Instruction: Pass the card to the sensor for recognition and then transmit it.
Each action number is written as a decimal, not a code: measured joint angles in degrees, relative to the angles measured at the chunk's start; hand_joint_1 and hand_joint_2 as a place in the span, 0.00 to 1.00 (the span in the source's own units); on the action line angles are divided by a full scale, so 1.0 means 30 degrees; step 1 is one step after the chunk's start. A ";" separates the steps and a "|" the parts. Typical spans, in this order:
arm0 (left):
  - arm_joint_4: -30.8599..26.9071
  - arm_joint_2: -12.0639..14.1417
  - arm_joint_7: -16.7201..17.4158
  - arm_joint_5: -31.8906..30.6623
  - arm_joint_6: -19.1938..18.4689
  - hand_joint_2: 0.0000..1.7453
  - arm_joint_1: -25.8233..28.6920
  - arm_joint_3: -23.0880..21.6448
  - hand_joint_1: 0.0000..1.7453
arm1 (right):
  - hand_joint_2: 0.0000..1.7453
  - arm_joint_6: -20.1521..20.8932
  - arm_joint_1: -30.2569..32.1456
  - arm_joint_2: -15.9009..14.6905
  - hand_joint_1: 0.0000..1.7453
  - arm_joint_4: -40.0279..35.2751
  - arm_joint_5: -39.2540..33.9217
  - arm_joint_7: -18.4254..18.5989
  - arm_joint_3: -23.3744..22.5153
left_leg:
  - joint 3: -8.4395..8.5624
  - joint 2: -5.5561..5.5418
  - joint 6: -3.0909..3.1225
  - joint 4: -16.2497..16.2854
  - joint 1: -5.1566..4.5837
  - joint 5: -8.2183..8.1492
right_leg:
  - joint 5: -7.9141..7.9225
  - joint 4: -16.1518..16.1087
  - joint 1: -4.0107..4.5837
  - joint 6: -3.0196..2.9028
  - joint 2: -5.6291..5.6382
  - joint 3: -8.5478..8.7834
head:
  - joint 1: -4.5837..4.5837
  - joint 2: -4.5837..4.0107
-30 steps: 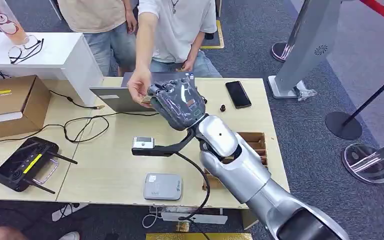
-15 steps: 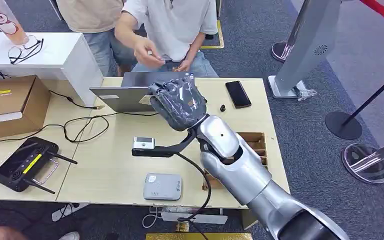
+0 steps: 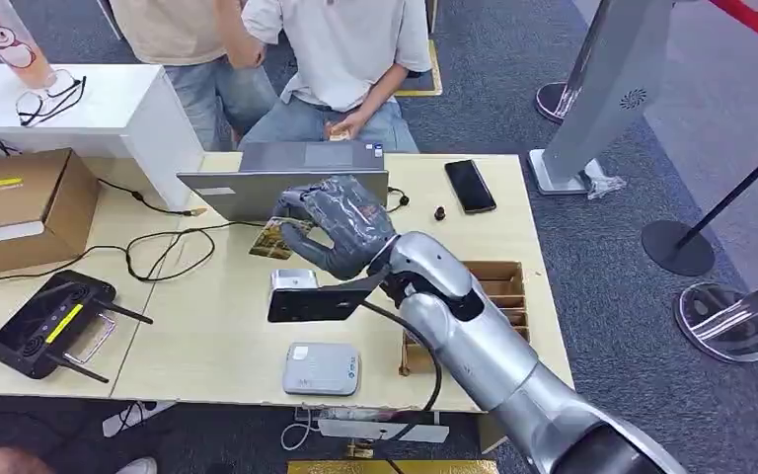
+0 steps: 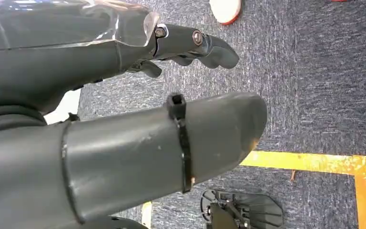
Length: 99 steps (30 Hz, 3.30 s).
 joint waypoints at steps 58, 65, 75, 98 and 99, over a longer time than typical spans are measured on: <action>0.0000 -0.0007 0.0998 -0.0707 -0.0087 0.00 -0.0275 -0.0415 0.00 | 1.00 0.6312 -0.1235 -0.0458 1.00 0.7161 -0.2241 0.2273 0.3118 | -0.0002 0.0000 0.0000 0.0001 0.0000 0.0000 | 0.0001 0.0000 0.0000 0.0001 -0.0002 0.0000 | 0.0000 0.0000; 0.0000 -0.0007 0.0998 -0.0707 -0.0160 0.00 -0.0283 -0.0459 0.00 | 1.00 0.6670 -0.1228 -0.0452 1.00 0.7606 -0.2519 0.2098 0.3257 | -0.0003 -0.0001 0.0000 0.0001 -0.0001 0.0000 | 0.0001 0.0000 0.0000 0.0001 -0.0002 0.0001 | 0.0000 0.0000; 0.0000 -0.0015 0.0998 -0.0656 -0.0175 0.00 -0.0284 -0.0459 0.00 | 1.00 0.6488 -0.1050 -0.0175 1.00 0.8305 -0.2482 0.2272 0.3649 | -0.0003 0.0000 0.0000 0.0001 0.0000 0.0000 | 0.0000 0.0000 0.0000 0.0000 -0.0002 0.0001 | 0.0000 0.0000; 0.0000 -0.0087 0.0991 -0.0896 -0.0233 0.00 -0.0286 -0.0539 0.00 | 1.00 0.6670 -0.0334 0.1071 1.00 0.9909 -0.4180 0.2907 0.3832 | -0.0002 0.0000 0.0000 0.0000 0.0001 0.0000 | 0.0000 0.0000 0.0001 0.0000 -0.0002 0.0000 | 0.0000 0.0000; 0.0000 -0.0095 0.0991 -0.0940 -0.0240 0.00 -0.0286 -0.0561 0.00 | 1.00 0.6662 -0.0296 0.1108 1.00 0.9967 -0.4275 0.2965 0.3832 | -0.0003 0.0000 0.0000 0.0000 0.0001 0.0000 | 0.0000 0.0000 0.0001 0.0000 -0.0002 0.0000 | 0.0000 0.0000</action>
